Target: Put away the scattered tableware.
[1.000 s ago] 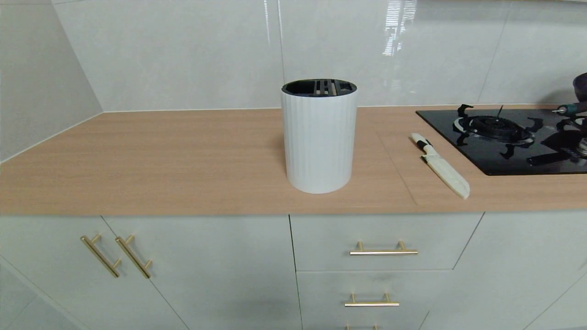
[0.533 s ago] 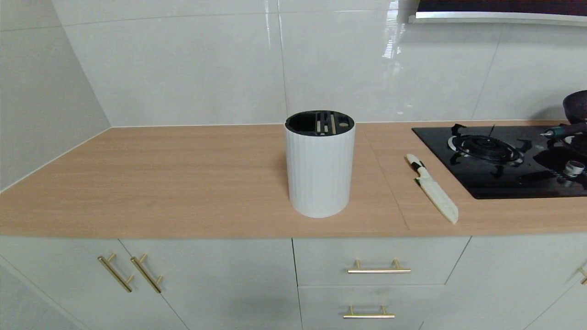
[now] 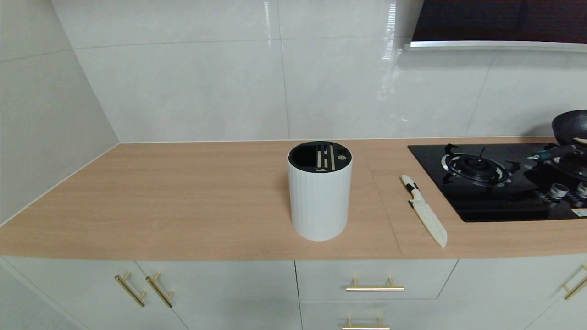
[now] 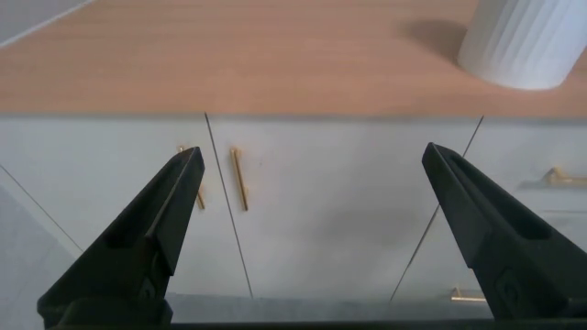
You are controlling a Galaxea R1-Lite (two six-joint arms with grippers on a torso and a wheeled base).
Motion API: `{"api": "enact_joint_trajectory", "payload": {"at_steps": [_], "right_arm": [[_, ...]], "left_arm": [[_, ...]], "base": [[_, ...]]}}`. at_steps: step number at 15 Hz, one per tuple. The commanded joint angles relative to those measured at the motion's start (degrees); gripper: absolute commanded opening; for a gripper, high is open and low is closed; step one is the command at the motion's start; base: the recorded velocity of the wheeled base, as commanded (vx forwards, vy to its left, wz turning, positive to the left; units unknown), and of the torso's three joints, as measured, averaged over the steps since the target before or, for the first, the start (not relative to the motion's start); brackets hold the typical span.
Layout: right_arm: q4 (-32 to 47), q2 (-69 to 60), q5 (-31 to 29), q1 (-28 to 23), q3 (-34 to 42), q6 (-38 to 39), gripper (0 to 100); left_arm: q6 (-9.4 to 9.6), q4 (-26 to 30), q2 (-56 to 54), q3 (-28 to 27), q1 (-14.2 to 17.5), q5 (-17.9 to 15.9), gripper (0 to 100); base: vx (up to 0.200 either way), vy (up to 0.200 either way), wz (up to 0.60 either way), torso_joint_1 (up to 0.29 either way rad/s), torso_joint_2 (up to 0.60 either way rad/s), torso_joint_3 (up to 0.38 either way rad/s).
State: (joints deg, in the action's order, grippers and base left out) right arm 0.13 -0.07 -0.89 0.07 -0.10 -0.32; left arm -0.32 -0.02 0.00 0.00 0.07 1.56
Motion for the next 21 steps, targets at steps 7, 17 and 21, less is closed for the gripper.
{"api": "enact_joint_trajectory", "payload": {"at_steps": [7,17,21], "right_arm": [[0.04,0.07,0.01,0.01,0.01,-0.03,100],[-0.05,0.07,0.01,0.01,0.01,-0.03,100],[-0.05,0.07,0.01,0.01,0.01,-0.12,100]], "left_arm": [[-0.03,0.02,0.0,0.0,0.01,0.02,100],[-0.03,0.02,0.0,0.0,0.01,0.02,100],[-0.03,0.02,0.0,0.0,0.01,0.02,100]], "base": [[0.0,0.0,0.0,0.056,-0.12,-0.061],[0.0,0.0,0.0,0.151,-0.33,-0.172],[0.0,0.0,0.0,0.075,-0.16,-0.079]]}}
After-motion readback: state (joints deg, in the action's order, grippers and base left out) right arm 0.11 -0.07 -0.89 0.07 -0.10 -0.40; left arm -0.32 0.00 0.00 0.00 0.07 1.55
